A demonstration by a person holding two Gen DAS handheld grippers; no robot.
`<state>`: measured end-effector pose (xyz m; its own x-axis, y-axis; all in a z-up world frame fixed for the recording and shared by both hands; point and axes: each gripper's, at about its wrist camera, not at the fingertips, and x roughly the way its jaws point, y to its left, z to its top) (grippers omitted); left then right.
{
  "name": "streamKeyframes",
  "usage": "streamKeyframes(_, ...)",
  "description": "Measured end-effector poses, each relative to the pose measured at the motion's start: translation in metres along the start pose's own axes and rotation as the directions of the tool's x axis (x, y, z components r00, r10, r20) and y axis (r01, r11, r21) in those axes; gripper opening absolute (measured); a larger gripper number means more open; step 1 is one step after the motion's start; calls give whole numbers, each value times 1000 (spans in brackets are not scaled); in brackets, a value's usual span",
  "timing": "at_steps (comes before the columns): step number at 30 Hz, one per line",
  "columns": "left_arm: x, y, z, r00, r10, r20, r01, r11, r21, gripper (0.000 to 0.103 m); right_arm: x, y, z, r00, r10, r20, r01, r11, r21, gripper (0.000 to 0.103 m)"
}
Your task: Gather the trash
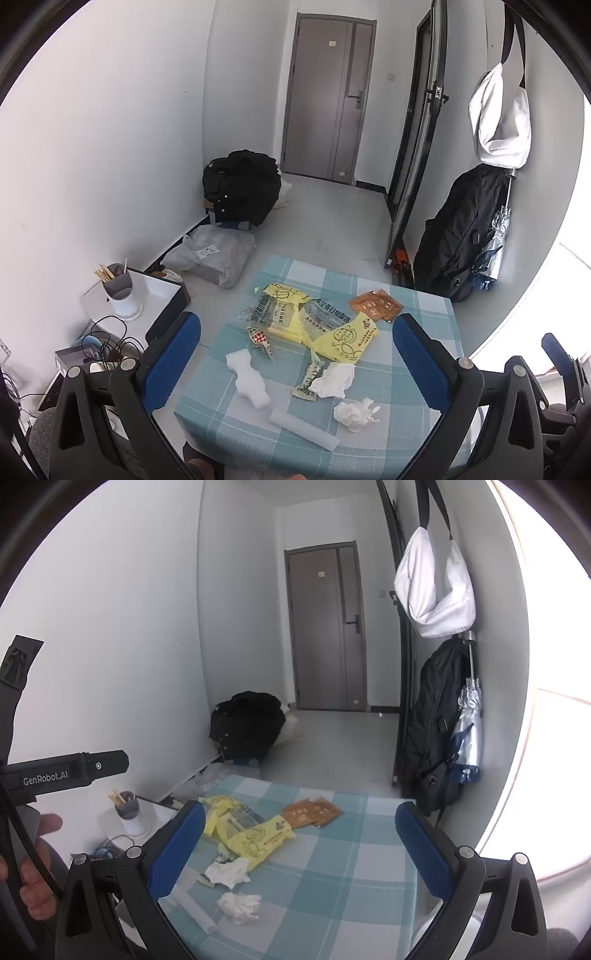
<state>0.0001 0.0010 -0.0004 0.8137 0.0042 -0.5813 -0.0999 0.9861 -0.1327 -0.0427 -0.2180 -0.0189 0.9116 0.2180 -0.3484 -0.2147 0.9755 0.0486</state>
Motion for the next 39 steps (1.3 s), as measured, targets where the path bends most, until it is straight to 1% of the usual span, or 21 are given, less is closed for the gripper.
streamKeyframes(1, -1, -1, 0, 1000, 12, 28, -13, 1000, 21, 102, 0, 0, 0, 1000, -2, -1, 2, 1000, -1, 103)
streamKeyframes(3, -3, -1, -2, 999, 22, 28, -22, 1000, 15, 102, 1, 0, 0, 1000, 0, -2, 0, 1000, -5, 103)
streamKeyframes(6, 0, -9, -3, 1000, 18, 22, -18, 1000, 17, 102, 0, 0, 0, 1000, 3, 1, -3, 1000, -12, 103)
streamKeyframes(10, 2, -1, 3, 1000, 3, -2, -3, 1000, -10, 102, 3, 5, 1, 1000, 3, 2, -3, 1000, -23, 103)
streamKeyframes(13, 2, 3, 0, 1000, 1, 12, -1, 1000, -1, 102, 6, 5, 3, 1000, 10, 5, -9, 1000, -26, 103)
streamKeyframes(15, 2, 3, 1, 1000, -4, 11, 4, 1000, 1, 102, 1, 3, 1, 1000, 24, 16, -24, 999, -22, 103)
streamKeyframes(22, 2, 3, -2, 1000, 10, 8, -10, 1000, -2, 102, 1, 3, -1, 999, 37, 11, -37, 999, -1, 103)
streamKeyframes(28, 4, 3, -3, 1000, 17, -3, -17, 1000, -2, 102, 0, 5, -2, 999, 46, 8, -46, 999, -14, 103)
streamKeyframes(32, 5, 4, -4, 1000, 7, -13, -7, 1000, -8, 102, 0, 5, -2, 999, 35, 10, -35, 999, -18, 103)
streamKeyframes(39, 4, 3, -3, 1000, 8, -4, -8, 1000, 0, 102, 0, 6, -2, 1000, 29, 3, -29, 999, -27, 103)
